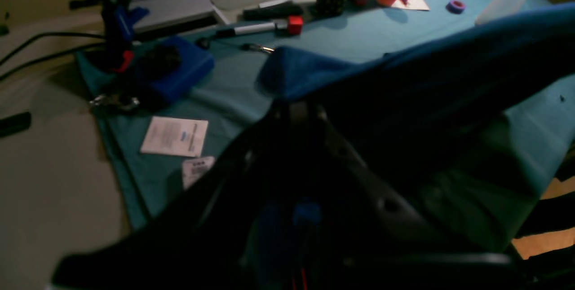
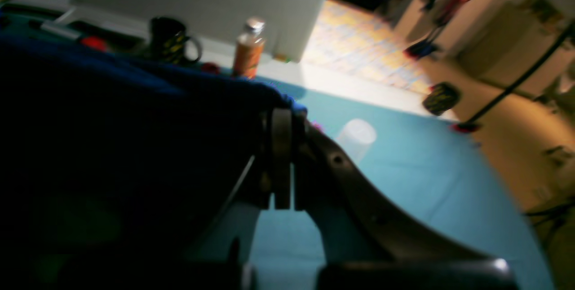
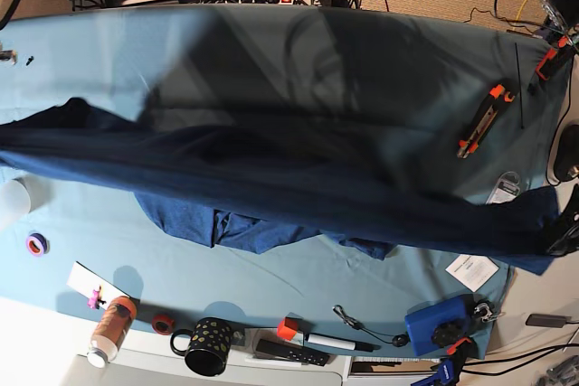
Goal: Layout the t-shirt on the table in an organized manner, then fold the t-shirt properly
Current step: 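Raise the held shirt high with both grippers and swing it over the table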
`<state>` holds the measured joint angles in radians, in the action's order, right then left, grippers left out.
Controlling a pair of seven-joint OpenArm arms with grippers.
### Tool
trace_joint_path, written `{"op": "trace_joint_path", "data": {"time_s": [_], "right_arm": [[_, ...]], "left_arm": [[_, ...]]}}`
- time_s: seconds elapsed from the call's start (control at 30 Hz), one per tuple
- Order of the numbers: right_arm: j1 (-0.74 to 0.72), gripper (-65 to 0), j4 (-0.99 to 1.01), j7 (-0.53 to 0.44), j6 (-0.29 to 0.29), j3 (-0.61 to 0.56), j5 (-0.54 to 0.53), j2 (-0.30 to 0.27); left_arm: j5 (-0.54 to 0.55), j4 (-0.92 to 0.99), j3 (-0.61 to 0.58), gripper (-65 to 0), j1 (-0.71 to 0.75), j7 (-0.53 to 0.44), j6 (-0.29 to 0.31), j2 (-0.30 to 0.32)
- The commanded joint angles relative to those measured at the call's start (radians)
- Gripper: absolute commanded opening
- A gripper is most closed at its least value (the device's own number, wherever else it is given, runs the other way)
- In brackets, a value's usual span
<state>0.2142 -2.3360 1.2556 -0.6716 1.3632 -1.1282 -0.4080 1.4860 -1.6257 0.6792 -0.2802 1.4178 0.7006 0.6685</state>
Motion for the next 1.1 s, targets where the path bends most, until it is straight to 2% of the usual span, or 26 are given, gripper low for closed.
{"op": "trace_joint_path", "data": {"time_s": [0.0, 0.1, 0.27, 0.33, 0.47, 0.73, 0.9, 0.97, 1.07], "right_arm": [[-0.013, -65.0, -0.003, -0.034, 0.024, 0.010, 0.036, -0.037], [-0.030, -65.0, -0.002, -0.051, 0.034, 0.010, 0.053, -0.070], [-0.032, -65.0, -0.002, -0.061, 0.033, 0.010, 0.057, -0.126], [-0.032, -65.0, -0.002, -0.068, 0.033, 0.010, 0.071, -0.148], [-0.031, -65.0, -0.002, -0.098, 0.034, 0.011, 0.130, -0.196], [-0.032, -65.0, -0.002, -0.126, 0.041, 0.010, 0.136, -0.325], [-0.032, -65.0, 0.008, -0.142, 0.056, 0.011, 0.214, -0.411], [-0.032, -65.0, 0.026, -0.143, 0.083, 0.011, 0.227, -0.426], [-0.032, -65.0, 0.066, -0.142, 0.086, 0.011, 0.229, -0.425]], "left_arm": [[-0.003, -0.013, 0.011, -65.0, -0.022, -0.021, -0.002, 0.027], [-0.003, -0.036, 0.011, -65.0, -0.032, -0.073, -0.002, 0.027], [-0.003, -0.155, 0.011, -65.0, -0.105, -0.076, -0.002, 0.033], [-0.003, -0.217, 0.011, -65.0, -0.137, -0.077, -0.002, 0.043], [-0.009, -0.324, 0.011, -65.0, -0.164, -0.140, -0.002, 0.087], [-0.215, -0.355, 0.011, -65.0, -0.168, -0.276, -0.002, 0.154], [-0.312, -0.355, 0.011, -65.0, -0.203, -0.323, -0.031, 0.217], [-0.320, -0.355, 0.011, -65.0, -0.204, -0.325, -0.031, 0.257], [-0.320, -0.350, 0.011, -65.0, -0.204, -0.311, -0.040, 0.312]]}}
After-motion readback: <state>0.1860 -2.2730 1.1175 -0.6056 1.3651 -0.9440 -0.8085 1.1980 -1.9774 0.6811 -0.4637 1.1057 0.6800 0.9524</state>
